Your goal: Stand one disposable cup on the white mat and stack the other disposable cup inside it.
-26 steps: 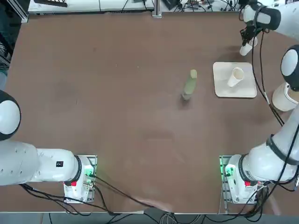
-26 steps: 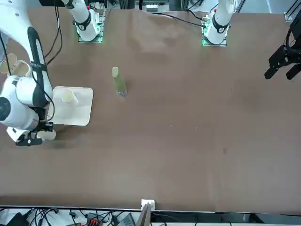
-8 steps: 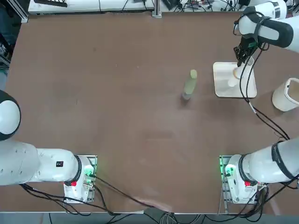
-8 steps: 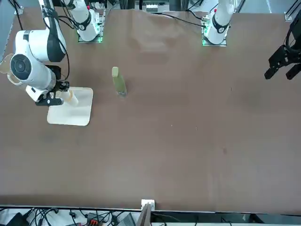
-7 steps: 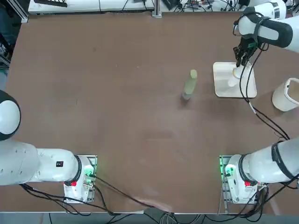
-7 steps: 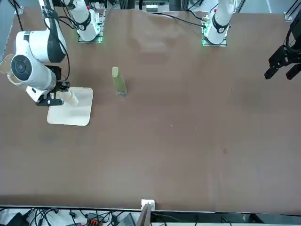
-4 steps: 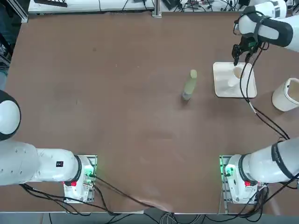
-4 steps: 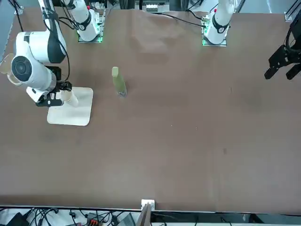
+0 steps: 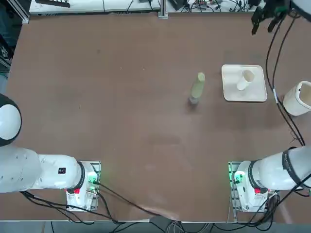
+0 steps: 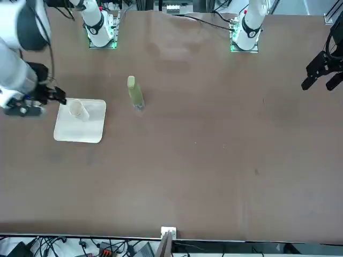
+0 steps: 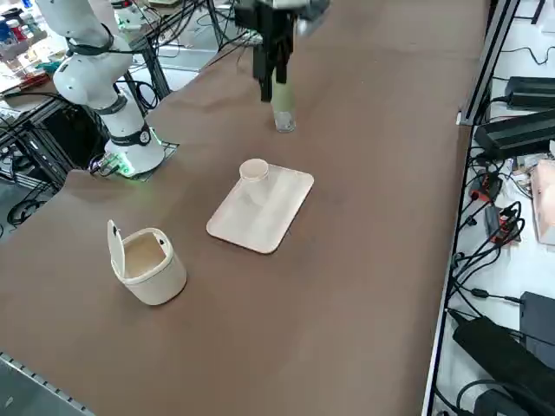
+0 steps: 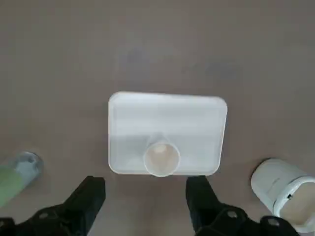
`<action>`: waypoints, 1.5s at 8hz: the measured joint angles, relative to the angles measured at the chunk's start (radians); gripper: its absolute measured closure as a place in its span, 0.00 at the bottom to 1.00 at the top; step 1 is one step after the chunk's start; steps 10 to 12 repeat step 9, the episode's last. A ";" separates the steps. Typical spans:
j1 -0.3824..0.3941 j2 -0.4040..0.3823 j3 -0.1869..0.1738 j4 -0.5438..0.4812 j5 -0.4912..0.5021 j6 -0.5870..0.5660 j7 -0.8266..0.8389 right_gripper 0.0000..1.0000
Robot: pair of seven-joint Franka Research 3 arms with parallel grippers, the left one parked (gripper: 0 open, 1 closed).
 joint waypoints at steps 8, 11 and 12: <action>-0.050 -0.117 0.000 0.072 0.080 -0.149 -0.006 0.00; -0.056 -0.116 0.006 0.065 0.081 -0.150 -0.006 0.00; -0.056 -0.116 0.006 0.065 0.081 -0.150 -0.006 0.00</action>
